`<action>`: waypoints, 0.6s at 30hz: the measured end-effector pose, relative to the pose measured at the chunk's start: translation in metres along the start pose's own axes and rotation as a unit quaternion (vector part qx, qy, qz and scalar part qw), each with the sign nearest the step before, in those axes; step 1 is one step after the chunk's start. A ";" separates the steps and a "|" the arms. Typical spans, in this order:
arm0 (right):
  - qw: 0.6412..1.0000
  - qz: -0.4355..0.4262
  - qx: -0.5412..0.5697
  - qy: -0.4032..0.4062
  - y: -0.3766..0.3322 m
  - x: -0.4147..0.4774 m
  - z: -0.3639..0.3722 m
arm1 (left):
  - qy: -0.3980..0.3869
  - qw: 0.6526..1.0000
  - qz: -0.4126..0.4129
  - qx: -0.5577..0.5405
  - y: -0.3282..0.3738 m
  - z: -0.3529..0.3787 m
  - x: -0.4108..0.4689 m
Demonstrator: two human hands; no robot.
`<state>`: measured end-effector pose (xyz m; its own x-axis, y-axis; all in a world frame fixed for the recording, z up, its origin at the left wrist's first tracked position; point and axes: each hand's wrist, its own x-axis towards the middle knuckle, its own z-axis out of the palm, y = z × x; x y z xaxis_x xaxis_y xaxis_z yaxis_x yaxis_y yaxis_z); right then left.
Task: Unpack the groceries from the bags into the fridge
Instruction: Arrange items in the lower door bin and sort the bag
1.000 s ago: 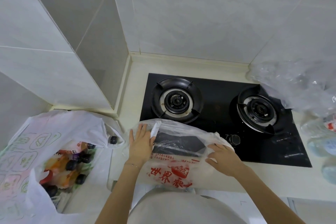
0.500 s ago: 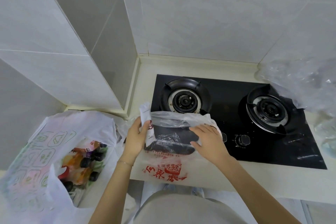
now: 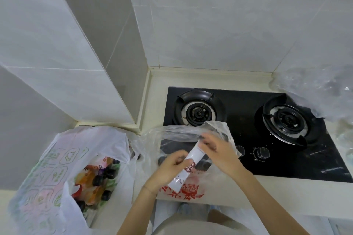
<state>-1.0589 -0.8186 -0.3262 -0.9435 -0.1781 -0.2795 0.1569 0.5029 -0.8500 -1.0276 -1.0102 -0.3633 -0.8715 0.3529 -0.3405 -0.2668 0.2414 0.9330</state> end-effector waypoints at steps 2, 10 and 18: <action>1.000 0.007 -0.014 -0.015 0.004 0.004 0.003 | 0.013 1.000 0.002 0.011 -0.004 0.003 -0.005; 0.996 -0.002 0.019 -0.083 0.004 0.025 -0.016 | 0.203 0.978 -0.041 -0.026 -0.006 0.017 -0.036; 0.964 -0.025 0.047 -0.260 0.012 0.017 -0.023 | 0.532 0.815 -0.068 -0.220 0.005 0.103 -0.091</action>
<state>-1.0796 -0.7963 -0.3314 -0.6810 -0.6119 -0.4024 0.1631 0.4089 -0.8979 -0.9073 -0.9481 -0.3395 -0.6230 -0.6900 -0.3685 -0.3082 -0.2164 0.9264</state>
